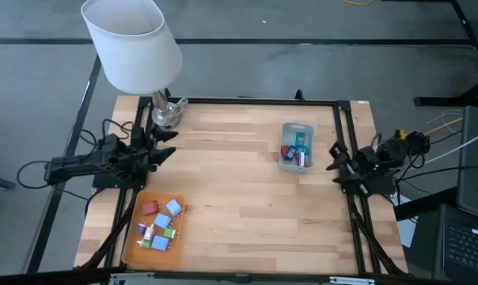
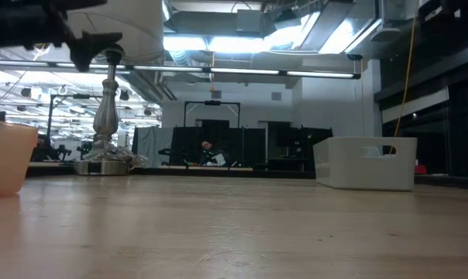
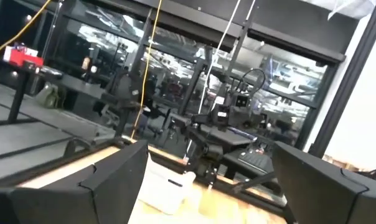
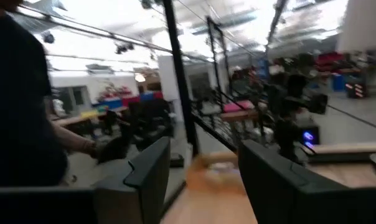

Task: Pick & Place Office items
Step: Return to home position

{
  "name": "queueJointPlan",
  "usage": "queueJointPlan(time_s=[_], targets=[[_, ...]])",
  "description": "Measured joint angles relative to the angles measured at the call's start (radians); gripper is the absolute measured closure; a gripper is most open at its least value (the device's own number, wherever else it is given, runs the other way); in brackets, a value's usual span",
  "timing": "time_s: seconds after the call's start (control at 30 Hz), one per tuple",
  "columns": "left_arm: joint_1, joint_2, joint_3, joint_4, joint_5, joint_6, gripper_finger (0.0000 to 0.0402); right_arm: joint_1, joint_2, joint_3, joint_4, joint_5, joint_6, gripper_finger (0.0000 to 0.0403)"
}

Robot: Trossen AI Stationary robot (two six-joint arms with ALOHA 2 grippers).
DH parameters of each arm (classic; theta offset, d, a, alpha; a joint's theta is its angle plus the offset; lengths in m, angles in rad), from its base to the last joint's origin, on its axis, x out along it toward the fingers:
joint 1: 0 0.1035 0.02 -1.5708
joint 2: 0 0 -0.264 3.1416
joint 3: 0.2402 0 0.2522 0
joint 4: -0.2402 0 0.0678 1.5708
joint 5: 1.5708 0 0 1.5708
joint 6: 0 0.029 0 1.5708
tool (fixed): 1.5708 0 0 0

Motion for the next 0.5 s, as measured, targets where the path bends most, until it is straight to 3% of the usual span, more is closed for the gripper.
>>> queueJointPlan(time_s=[0.23,0.5], targets=[[0.000,-0.017,-0.122,0.029,0.001,-0.066,0.0066,0.000,0.000,-0.032,-0.031,0.049,0.027,0.0213],[-0.001,-0.024,-0.128,-0.060,-0.026,-0.054,0.0066,0.000,0.000,-0.033,-0.207,0.080,0.124,0.0213]])
